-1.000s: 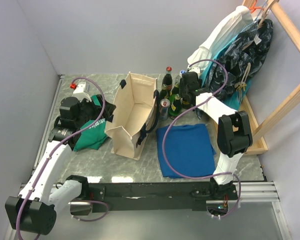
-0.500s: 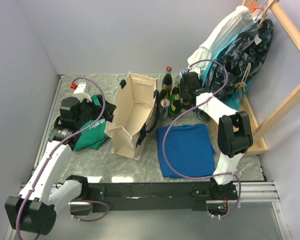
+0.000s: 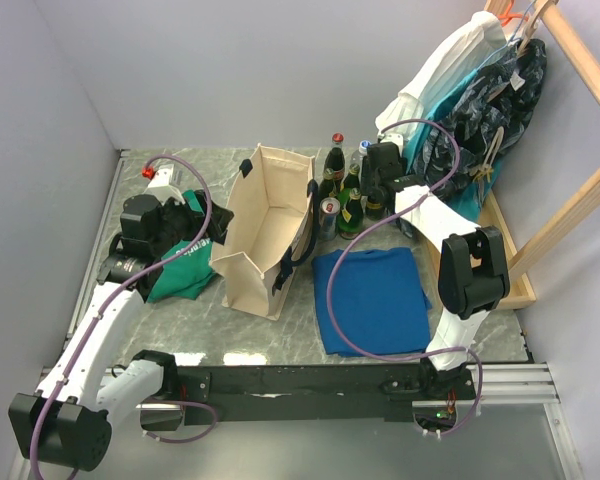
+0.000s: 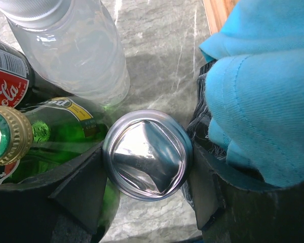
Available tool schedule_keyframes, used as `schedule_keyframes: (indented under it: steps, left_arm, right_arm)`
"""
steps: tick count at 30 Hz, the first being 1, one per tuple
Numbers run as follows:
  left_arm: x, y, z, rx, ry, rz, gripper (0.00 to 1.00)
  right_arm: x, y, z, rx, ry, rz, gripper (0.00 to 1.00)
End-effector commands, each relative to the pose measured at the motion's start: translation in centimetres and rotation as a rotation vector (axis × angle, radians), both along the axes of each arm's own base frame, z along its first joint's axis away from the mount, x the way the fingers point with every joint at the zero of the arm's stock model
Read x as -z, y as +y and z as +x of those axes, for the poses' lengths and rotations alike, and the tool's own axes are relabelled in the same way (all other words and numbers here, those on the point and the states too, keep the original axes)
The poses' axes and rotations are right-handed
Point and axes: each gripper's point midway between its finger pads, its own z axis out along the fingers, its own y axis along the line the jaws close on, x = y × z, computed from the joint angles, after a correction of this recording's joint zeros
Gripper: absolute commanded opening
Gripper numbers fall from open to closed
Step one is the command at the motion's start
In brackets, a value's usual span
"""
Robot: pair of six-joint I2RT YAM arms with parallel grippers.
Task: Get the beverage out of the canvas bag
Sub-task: Place the drink at the center of the board.
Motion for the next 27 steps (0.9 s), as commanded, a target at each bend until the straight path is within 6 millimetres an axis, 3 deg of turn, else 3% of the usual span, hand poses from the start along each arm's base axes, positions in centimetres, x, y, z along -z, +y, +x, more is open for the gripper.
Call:
schedule_keyframes:
  steps: [1,27]
  left_arm:
    - [-1.5,0.0,-0.2,0.005,-0.055,0.006,0.96]
    - [-1.2,-0.2,0.0,0.010,-0.047,0.009,0.96]
  right_arm:
    - [-5.6,-0.2,1.2,0.025,-0.172,0.049,0.62]
    - [-2.7,0.7,2.0,0.002,-0.136,0.070,0.73]
